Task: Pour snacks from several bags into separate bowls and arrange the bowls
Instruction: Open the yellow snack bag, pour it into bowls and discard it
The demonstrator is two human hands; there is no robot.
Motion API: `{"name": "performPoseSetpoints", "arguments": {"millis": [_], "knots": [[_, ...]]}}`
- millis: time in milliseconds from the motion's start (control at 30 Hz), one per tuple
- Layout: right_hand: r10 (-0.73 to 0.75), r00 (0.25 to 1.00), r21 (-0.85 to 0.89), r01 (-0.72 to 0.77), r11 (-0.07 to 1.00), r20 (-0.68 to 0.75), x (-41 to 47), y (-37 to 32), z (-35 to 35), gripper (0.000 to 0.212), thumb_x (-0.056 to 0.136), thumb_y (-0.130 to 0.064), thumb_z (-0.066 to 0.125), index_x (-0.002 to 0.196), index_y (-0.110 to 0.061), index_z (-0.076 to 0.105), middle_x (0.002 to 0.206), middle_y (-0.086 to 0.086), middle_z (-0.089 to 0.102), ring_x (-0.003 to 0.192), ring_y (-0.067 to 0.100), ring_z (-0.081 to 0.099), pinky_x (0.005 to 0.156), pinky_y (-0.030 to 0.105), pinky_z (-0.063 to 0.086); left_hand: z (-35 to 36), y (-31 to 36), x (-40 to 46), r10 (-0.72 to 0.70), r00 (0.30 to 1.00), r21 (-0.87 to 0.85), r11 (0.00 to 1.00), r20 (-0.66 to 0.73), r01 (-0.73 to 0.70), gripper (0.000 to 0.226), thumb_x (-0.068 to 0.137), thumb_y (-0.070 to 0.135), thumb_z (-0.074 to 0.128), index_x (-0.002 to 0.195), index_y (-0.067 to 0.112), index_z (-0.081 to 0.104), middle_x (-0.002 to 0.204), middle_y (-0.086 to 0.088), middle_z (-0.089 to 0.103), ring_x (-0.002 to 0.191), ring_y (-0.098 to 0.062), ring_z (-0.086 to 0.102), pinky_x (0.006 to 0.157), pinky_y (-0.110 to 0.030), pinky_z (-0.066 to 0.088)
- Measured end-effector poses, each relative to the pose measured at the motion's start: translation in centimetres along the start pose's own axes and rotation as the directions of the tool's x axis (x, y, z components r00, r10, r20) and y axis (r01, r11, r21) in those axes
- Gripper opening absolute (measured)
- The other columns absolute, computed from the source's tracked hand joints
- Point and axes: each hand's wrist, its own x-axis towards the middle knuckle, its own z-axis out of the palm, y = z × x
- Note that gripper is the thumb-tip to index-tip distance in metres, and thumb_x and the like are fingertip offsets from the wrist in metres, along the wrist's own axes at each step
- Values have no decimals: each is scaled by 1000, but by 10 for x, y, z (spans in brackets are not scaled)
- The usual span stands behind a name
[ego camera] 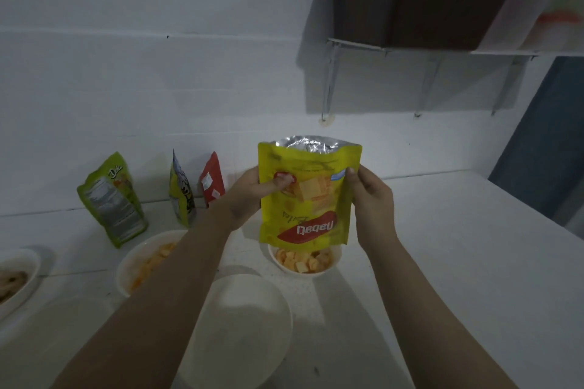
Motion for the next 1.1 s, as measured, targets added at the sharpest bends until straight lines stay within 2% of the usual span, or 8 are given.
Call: {"name": "performPoseSetpoints", "arguments": {"millis": [100,233,333,467,567,733,867,1100], "knots": [[3,1000,13,-2,1000,-27,2,3,0,19,99,-16,58,101,-21,77,96,0,78,92,14,70,83,36,58,6,20,-1,42,998,-16,999,-46,-43,54,81,39,68,125,9,59,108,-4,73,105,-23,68,88,-38,55],[49,997,11,-50,999,54,-3,2,-7,21,99,-21,58,112,-16,73,101,0,76,95,14,69,82,35,55,5,21,-1,59,994,18,998,-97,-57,31,81,33,63,103,12,67,96,-2,75,94,-20,70,85,-37,55],[87,984,14,-90,996,155,2,-11,-7,28,95,-24,62,121,-18,67,108,4,76,99,18,71,83,34,59,5,17,-4,80,990,38,996,-116,-76,34,85,33,61,108,8,68,102,-8,74,100,-25,69,90,-41,54],[74,996,-87,-69,994,52,7,-19,-9,10,88,-19,71,92,-11,77,83,0,78,79,13,73,73,26,55,3,18,-5,85,984,56,995,-157,-77,48,89,40,58,120,4,66,115,-15,71,108,-32,67,97,-52,50],[119,983,-64,-111,992,142,5,-21,-8,15,87,-22,72,101,-18,75,99,4,78,91,18,74,80,32,58,2,24,-6,98,979,52,995,-180,-90,48,88,41,60,118,5,68,113,-14,71,107,-33,67,97,-54,50],[138,982,-44,-133,990,127,3,-27,1,6,86,-15,72,92,-13,75,86,1,79,78,15,75,66,24,57,8,26,-7,109,981,89,991,-158,-96,35,85,31,63,113,11,70,106,-5,75,101,-22,71,85,-37,57],[162,973,-43,-157,987,164,-2,-30,5,18,79,-21,77,96,-15,76,92,4,79,84,19,75,73,33,58,10,27,-9,152,968,140,982,-201,-125,13,93,16,62,101,14,72,87,9,77,84,-8,73,66,-19,55],[111,991,-5,-111,994,69,-3,-37,12,5,86,-14,74,86,-9,75,78,3,77,73,19,75,62,29,58,10,20,-8,204,958,190,968,-200,-166,17,86,13,69,102,17,72,88,15,76,89,-4,71,72,-16,53]]}}
